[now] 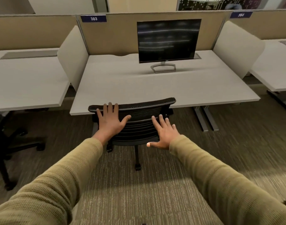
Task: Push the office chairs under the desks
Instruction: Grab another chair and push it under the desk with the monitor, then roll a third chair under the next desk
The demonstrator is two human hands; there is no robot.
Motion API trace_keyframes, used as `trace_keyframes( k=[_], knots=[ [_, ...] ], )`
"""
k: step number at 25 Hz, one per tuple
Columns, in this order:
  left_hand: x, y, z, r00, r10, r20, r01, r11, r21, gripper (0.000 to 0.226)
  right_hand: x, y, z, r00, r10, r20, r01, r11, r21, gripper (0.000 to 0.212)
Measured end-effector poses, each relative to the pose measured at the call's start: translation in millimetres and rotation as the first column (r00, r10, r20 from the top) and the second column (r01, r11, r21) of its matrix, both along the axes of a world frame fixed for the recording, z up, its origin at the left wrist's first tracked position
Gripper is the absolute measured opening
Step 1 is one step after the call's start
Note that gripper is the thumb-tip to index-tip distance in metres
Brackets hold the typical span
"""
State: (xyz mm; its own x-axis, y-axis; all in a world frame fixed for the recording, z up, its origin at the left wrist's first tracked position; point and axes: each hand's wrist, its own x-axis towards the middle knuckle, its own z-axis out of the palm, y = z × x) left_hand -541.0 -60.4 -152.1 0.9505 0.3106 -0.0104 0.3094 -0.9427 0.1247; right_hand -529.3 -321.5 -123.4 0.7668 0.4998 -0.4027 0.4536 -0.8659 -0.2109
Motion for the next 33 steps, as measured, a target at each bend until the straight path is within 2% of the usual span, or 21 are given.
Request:
trace_keyframes(
  k=[8, 12, 17, 22, 26, 29, 31, 33],
  knots=[
    [-110, -185, 15, 0.968, -0.233, 0.092, 0.24, 0.968, -0.076, 0.089, -131, -120, 28, 0.988, -0.013, 0.155, 0.011, 1.0, 0.018, 0.115],
    [-187, -291, 34, 0.923, -0.333, 0.191, 0.361, 0.923, -0.135, 0.094, -218, -209, 52, 0.973, -0.043, 0.225, 0.031, 0.998, 0.055, 0.112],
    [-265, -410, 44, 0.867, -0.438, 0.237, 0.49, 0.838, -0.241, 0.073, -307, -314, 73, 0.947, -0.109, 0.301, 0.098, 0.994, 0.052, 0.112],
    [-301, -505, 52, 0.769, -0.557, 0.314, 0.638, 0.705, -0.311, 0.068, -358, -407, 75, 0.903, -0.249, 0.349, 0.238, 0.968, 0.076, 0.111],
    [-329, -576, 46, 0.626, -0.686, 0.37, 0.777, 0.513, -0.364, 0.06, -393, -480, 55, 0.887, -0.368, 0.279, 0.366, 0.929, 0.062, 0.115],
    [-351, -633, 35, 0.552, -0.73, 0.403, 0.82, 0.388, -0.422, 0.05, -414, -529, 49, 0.862, -0.474, 0.18, 0.458, 0.88, 0.126, 0.104],
    [-354, -658, 34, 0.53, -0.692, 0.49, 0.848, 0.408, -0.339, 0.042, -422, -553, 50, 0.866, -0.484, 0.126, 0.453, 0.867, 0.208, 0.095],
    [-352, -669, 36, 0.468, -0.71, 0.527, 0.87, 0.474, -0.134, 0.039, -431, -569, 53, 0.898, -0.431, 0.093, 0.4, 0.885, 0.236, 0.085]
  ],
)
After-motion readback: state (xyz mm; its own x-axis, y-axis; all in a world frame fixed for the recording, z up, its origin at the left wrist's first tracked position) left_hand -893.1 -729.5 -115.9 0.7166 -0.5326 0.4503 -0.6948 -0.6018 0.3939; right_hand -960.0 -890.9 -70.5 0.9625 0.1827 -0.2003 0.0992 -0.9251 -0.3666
